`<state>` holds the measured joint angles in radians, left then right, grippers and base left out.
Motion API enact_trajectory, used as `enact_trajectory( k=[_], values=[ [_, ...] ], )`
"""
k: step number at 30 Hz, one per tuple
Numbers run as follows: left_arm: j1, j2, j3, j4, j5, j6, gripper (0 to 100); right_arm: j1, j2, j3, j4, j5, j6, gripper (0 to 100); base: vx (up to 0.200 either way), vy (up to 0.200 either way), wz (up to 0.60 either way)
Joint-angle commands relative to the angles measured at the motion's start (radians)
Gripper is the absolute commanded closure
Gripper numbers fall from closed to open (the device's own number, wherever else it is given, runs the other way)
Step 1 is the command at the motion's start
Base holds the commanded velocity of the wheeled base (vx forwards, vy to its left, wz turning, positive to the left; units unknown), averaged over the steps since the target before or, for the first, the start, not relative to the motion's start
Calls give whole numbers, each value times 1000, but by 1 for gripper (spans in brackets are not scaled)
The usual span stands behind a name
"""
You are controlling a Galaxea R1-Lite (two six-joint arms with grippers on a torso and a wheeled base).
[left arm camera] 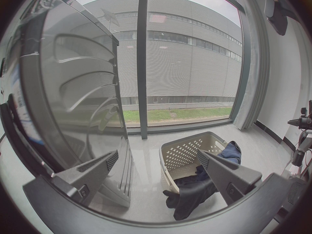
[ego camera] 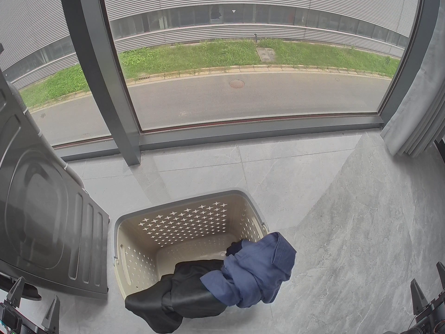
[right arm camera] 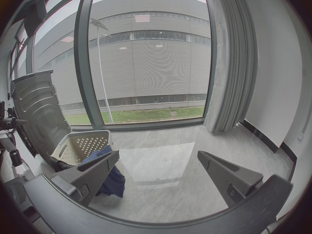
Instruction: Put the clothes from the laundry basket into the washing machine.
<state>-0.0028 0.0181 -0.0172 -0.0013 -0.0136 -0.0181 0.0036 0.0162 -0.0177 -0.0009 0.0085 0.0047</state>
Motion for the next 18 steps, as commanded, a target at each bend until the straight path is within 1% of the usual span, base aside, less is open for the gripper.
enact_trajectory(
  k=[1,18],
  values=[
    [-2,-15,17,0,0,0,0,-1,-16,18,-1,1,0,0,-200,0,0],
    [0,-15,17,0,0,0,0,-1,-16,18,-1,1,0,0,-200,0,0]
  ],
)
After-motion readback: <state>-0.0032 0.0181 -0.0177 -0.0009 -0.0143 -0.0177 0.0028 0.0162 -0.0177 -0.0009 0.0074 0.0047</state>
